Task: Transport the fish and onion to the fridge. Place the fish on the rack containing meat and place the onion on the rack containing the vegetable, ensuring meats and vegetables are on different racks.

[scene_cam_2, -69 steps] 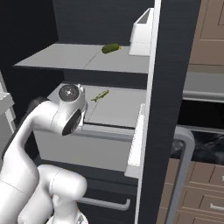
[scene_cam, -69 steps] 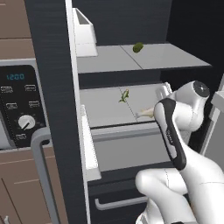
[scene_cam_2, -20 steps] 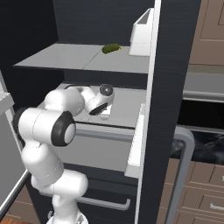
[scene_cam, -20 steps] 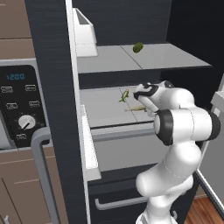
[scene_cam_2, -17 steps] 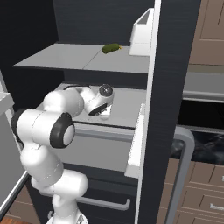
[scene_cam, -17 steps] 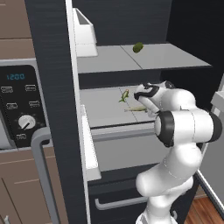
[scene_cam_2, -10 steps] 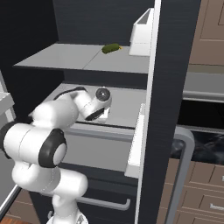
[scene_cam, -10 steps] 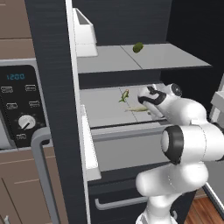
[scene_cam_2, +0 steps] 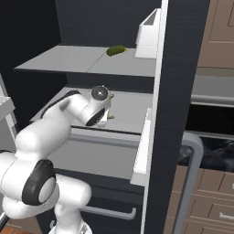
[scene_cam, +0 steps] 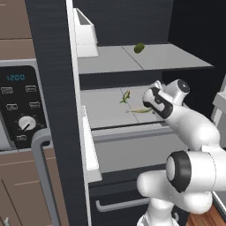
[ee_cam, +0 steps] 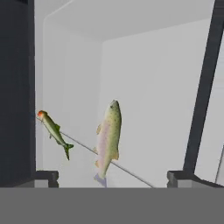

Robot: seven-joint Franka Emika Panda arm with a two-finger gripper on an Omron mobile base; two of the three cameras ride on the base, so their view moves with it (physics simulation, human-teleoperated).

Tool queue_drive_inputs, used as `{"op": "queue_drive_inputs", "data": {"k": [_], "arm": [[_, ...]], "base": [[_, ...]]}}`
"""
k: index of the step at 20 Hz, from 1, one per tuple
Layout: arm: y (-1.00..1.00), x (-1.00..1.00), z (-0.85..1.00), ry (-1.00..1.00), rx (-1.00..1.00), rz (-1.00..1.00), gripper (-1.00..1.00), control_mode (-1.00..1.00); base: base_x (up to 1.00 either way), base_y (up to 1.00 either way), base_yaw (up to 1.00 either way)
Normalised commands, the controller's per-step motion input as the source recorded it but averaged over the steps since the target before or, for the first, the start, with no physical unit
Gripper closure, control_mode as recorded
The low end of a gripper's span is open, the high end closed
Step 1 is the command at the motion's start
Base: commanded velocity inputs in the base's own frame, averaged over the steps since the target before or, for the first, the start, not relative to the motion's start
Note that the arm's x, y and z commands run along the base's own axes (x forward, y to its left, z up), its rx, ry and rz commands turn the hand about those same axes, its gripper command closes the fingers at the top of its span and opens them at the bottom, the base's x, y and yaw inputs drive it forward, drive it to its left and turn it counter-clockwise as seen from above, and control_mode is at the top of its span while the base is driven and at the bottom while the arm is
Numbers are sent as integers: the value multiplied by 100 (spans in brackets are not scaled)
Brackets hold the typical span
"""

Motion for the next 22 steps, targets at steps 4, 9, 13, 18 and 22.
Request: {"op": "queue_drive_inputs", "data": {"k": [4,9,13,18,22], "arm": [[0,-80,59,11,-1,0,-100,-100],[0,-99,41,2,0,0,-100,-100],[1,-100,27,-1,0,0,-100,-100],[9,-100,27,0,-3,5,-100,-100],[7,-99,30,0,-6,1,-100,-100]], "base": [[0,0,0],[0,0,0],[0,0,0],[0,0,0],[0,0,0]]}}
